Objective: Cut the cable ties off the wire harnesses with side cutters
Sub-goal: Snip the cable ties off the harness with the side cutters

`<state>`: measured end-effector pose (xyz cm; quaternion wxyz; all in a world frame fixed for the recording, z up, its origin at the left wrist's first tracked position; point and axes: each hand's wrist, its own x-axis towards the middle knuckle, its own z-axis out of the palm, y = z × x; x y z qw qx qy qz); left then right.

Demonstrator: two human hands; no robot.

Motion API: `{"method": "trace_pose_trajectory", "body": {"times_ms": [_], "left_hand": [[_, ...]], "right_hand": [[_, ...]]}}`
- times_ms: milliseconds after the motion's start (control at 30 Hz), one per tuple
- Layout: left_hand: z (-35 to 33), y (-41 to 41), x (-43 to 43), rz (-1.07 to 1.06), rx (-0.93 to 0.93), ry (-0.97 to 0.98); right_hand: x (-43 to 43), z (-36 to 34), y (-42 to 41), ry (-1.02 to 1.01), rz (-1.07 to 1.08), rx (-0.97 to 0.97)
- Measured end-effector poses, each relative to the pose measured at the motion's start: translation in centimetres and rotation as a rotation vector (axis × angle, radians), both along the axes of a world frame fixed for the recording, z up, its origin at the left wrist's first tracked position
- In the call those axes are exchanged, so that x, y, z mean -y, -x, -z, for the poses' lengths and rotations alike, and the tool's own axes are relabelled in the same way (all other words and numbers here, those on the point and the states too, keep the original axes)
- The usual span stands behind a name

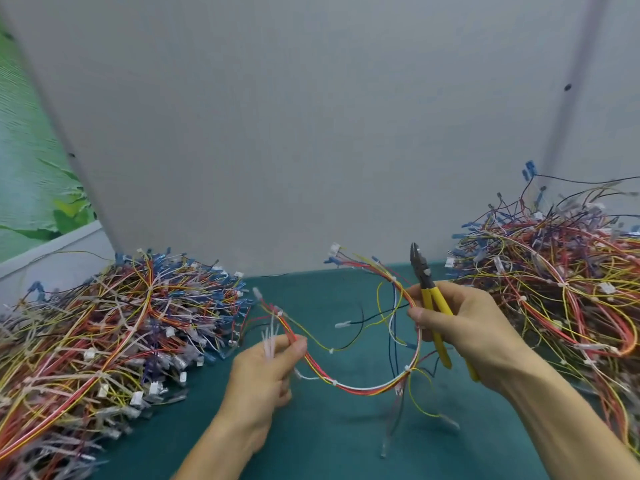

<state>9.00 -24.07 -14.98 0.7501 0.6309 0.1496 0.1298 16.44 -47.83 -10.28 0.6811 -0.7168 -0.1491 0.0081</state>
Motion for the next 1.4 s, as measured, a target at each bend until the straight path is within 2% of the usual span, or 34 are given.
{"method": "trace_pose_trajectory", "body": {"times_ms": [100, 300, 533, 800, 1233, 1333, 1400], "left_hand": [[0.2, 0.1, 0.1, -0.011, 0.072, -0.269], [0.5, 0.1, -0.3, 0.001, 0.104, -0.373], [0.6, -0.2, -0.6, -0.048, 0.125, -0.355], [0.8, -0.6, -0.9, -0.124, 0.032, -0.208], [1.1, -0.5, -0.6, -0.108, 0.014, -0.300], [1.3, -0.6, -0.7, -0.086, -0.027, -0.209], [1.4, -0.6, -0.6, -0.054, -0.046, -0.066]], "right_hand": [[-0.7, 0.4, 0.1, 0.002, -0.012, -0.040], [-1.1, 1.1, -0.2, -0.010, -0.005, -0.061], [-1.4, 1.2, -0.4, -0.165, 0.023, -0.150], [-0.8, 0.8, -1.2, -0.490, 0.227, -0.311], [-0.9, 0.9, -1.0, -0.425, 0.220, -0.235], [-0.7, 0.6, -1.0, -0.449, 0.238, -0.206], [-0.6, 0.3, -1.0, -0.478, 0.268, -0.181]]}}
